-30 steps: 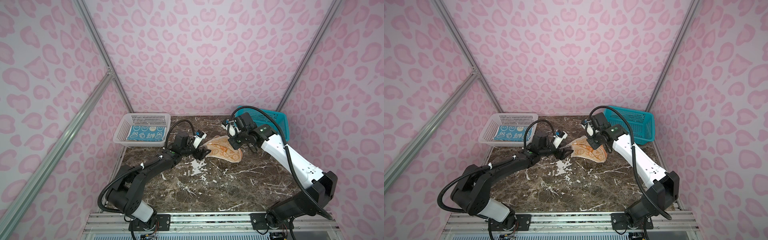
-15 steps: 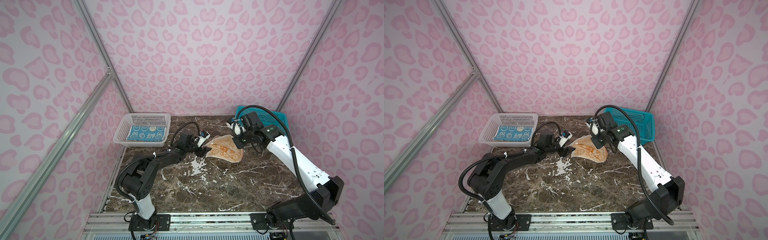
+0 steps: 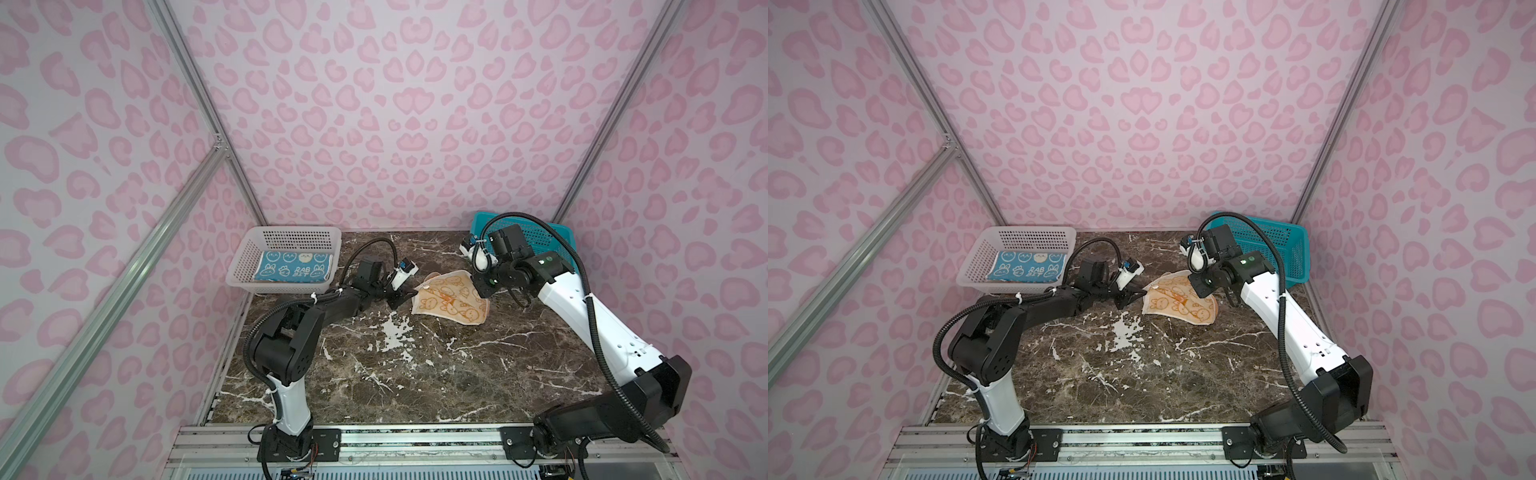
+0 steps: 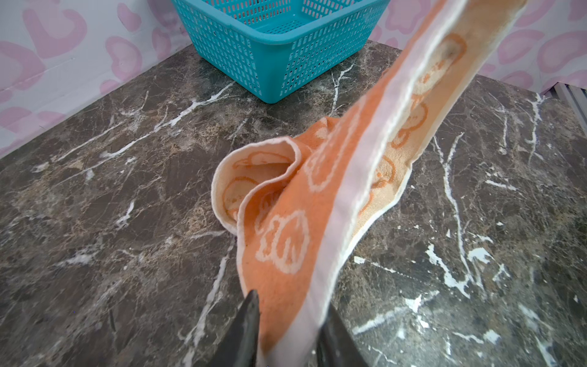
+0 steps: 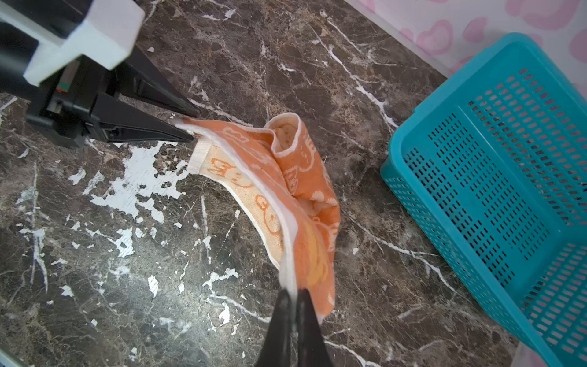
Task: Fold and stack the towels
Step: 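Lift one orange towel corner with the right gripper while left gripper grasps another corner, then raise the orange towel by two corners with both grippers, spreading it open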
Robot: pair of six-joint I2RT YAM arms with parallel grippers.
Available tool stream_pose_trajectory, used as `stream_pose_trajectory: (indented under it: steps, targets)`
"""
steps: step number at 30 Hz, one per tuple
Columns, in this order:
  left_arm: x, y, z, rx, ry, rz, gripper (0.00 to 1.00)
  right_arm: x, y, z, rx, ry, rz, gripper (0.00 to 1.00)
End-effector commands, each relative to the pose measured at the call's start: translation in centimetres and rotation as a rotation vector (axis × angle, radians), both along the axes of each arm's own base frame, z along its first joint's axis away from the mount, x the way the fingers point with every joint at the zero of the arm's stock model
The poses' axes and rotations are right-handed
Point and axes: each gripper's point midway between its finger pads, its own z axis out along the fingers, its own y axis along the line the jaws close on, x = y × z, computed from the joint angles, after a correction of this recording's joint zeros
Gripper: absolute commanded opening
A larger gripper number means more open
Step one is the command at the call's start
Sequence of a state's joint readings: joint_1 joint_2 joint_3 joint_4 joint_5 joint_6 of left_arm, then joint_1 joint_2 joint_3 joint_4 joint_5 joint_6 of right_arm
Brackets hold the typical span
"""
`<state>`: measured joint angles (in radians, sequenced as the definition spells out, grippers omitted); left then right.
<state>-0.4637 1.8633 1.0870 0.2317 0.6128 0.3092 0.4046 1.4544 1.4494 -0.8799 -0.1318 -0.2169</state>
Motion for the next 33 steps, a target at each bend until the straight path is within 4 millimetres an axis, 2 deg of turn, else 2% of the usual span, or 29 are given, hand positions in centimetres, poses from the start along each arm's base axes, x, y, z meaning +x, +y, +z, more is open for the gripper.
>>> stream_pose_trajectory:
  steps: [1,6,9,12,13,17,22,29,33]
  targets:
    - [-0.1,-0.1,-0.1,0.007,-0.001,-0.028,0.26,0.3,0.1,0.2,0.018,-0.011,-0.004,0.00]
    - [-0.2,0.2,-0.9,0.053,0.016,-0.035,0.32,0.3,-0.2,0.5,0.030,-0.018,-0.008,0.00]
    - [-0.2,0.1,-0.9,0.052,0.019,-0.044,0.25,0.4,0.0,0.5,0.042,-0.023,-0.009,0.00]
    - [-0.1,0.0,-0.9,0.051,0.028,-0.046,0.06,0.5,-0.1,0.5,0.051,-0.031,-0.015,0.00]
    - [0.0,0.0,-0.9,0.053,0.029,-0.041,0.04,0.5,-0.1,0.5,0.051,-0.030,-0.016,0.00]
    - [0.2,0.1,-0.4,0.043,0.021,-0.027,0.04,0.3,-0.2,0.5,0.054,-0.035,-0.015,0.00]
    - [0.5,0.2,1.6,0.021,-0.008,-0.007,0.04,0.4,-0.3,0.3,0.057,-0.035,-0.025,0.00]
    - [0.4,0.6,5.9,-0.016,-0.074,0.010,0.04,0.5,-0.4,0.1,0.059,-0.037,-0.034,0.00]
    - [0.9,1.8,8.7,-0.011,-0.138,0.086,0.04,0.9,-0.7,0.8,0.064,-0.060,-0.057,0.00]
